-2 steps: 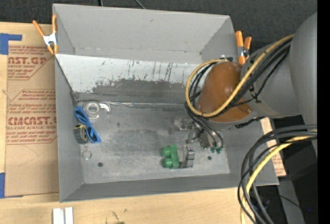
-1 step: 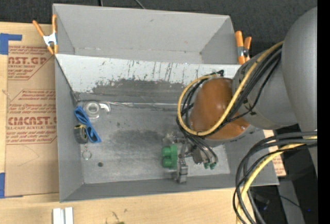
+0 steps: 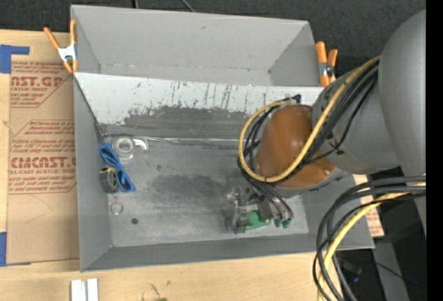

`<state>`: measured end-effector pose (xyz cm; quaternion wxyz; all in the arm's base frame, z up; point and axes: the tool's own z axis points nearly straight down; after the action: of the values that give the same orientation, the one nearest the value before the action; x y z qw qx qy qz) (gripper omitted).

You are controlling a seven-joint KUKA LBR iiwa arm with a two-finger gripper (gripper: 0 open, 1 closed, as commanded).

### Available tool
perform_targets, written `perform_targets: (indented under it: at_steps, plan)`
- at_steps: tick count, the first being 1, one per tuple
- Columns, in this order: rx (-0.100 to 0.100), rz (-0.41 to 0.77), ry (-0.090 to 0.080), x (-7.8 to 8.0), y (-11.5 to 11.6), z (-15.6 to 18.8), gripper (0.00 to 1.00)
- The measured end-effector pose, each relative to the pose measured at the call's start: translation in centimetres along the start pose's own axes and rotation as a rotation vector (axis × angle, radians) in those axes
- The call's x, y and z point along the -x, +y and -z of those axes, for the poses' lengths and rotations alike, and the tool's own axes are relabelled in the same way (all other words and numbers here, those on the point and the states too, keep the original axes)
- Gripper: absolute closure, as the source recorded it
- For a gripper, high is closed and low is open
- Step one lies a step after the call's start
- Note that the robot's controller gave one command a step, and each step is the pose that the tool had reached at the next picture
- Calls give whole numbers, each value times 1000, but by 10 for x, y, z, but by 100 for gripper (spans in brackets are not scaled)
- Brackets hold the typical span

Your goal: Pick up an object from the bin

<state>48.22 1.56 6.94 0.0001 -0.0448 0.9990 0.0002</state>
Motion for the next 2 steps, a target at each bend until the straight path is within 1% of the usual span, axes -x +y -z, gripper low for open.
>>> perform_targets:
  at_steps: [1,2]
  plan:
    - [-1,-1,-9,2,0,1,0]
    - [-3,-125,-5,9,-65,53,0]
